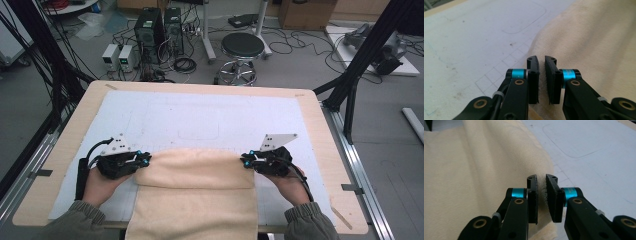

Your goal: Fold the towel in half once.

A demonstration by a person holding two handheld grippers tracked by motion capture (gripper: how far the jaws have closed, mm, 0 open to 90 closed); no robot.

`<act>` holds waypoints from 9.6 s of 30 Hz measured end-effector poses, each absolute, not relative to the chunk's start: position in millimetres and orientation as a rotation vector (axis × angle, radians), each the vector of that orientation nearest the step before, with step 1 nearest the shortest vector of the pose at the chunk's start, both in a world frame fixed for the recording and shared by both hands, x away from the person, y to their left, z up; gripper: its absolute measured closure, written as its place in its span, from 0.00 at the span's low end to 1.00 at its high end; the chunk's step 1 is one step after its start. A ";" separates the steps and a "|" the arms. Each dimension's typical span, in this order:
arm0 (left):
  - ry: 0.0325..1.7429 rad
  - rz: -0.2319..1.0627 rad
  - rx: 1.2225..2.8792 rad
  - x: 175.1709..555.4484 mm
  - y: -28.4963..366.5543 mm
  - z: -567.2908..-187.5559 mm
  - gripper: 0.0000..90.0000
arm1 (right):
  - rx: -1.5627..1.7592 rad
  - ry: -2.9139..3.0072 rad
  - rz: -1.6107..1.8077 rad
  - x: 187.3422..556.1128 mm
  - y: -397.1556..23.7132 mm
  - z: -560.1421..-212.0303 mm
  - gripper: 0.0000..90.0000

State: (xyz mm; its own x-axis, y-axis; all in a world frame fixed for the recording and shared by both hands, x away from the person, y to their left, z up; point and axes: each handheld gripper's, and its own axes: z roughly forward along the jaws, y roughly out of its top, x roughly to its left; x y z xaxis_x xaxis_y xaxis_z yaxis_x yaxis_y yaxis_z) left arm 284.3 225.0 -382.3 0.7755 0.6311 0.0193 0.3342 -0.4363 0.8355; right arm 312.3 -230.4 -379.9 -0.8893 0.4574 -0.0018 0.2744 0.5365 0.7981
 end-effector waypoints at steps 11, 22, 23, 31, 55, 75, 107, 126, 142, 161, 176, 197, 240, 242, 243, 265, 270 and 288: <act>0.540 0.294 2.080 186.5 244.6 -373.4 0.79 | 0.398 2.670 1.397 229.8 -244.7 -366.2 0.81; 0.693 0.394 2.063 239.1 239.4 -393.8 0.65 | 0.532 2.632 1.296 266.5 -239.6 -384.0 0.69; 0.711 0.405 2.064 245.4 238.4 -396.8 0.64 | 0.555 2.626 1.287 272.5 -239.1 -387.5 0.68; 0.807 0.397 2.118 285.0 231.6 -418.5 0.53 | 0.671 2.625 1.193 310.2 -235.0 -413.7 0.57; 0.896 0.409 2.091 330.4 218.1 -410.6 0.94 | 0.661 2.688 1.131 338.9 -228.8 -419.2 0.91; 1.052 0.620 2.030 425.7 209.1 -345.6 0.71 | 0.890 2.439 1.134 453.3 -229.6 -341.6 0.64; 0.822 0.269 2.230 367.7 198.2 -421.7 0.70 | 0.925 2.687 1.003 399.9 -226.1 -420.6 0.71; 0.702 0.411 2.127 316.7 214.7 -389.8 0.97 | 0.668 2.678 1.133 354.1 -222.9 -377.3 0.91; 0.516 0.339 2.132 200.0 224.1 -377.5 0.61 | 0.422 2.671 1.402 226.9 -241.2 -371.4 0.68; 0.858 0.463 2.043 319.1 220.8 -396.0 0.40 | 0.762 2.550 1.209 350.3 -237.7 -391.0 0.48; 1.098 0.462 2.031 391.3 218.2 -426.3 0.42 | 0.912 2.563 1.035 408.2 -228.3 -423.2 0.34; 1.093 0.520 1.999 404.7 205.0 -415.1 0.93 | 0.859 2.569 1.032 428.6 -219.1 -405.0 0.94; 0.859 0.514 1.996 314.6 239.3 -406.0 0.42 | 0.747 2.498 1.158 349.5 -232.8 -382.1 0.46; 0.839 0.501 2.005 308.2 239.4 -409.3 0.42 | 0.728 2.479 1.176 340.3 -234.0 -384.7 0.45; 0.834 0.495 2.004 304.8 239.1 -410.7 0.41 | 0.729 2.484 1.182 336.4 -234.7 -387.2 0.45; 0.794 0.384 2.132 291.9 231.4 -442.0 0.80 | 0.623 2.642 1.154 316.8 -220.0 -439.6 0.78; 0.796 0.397 2.141 292.8 228.4 -440.5 0.89 | 0.608 2.647 1.164 318.4 -220.3 -438.4 0.88; 0.803 0.449 2.000 289.5 236.3 -411.2 0.94 | 0.587 2.596 1.252 317.5 -226.4 -412.3 0.93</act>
State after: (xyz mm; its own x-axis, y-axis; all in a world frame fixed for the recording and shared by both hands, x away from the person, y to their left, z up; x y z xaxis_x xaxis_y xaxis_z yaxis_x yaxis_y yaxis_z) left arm 289.5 236.3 -411.2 0.7227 0.6912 -0.0002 0.3618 -0.3781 0.8521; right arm 317.5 -226.4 -412.3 -0.9012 0.4333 -0.0076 0.2639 0.5626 0.7835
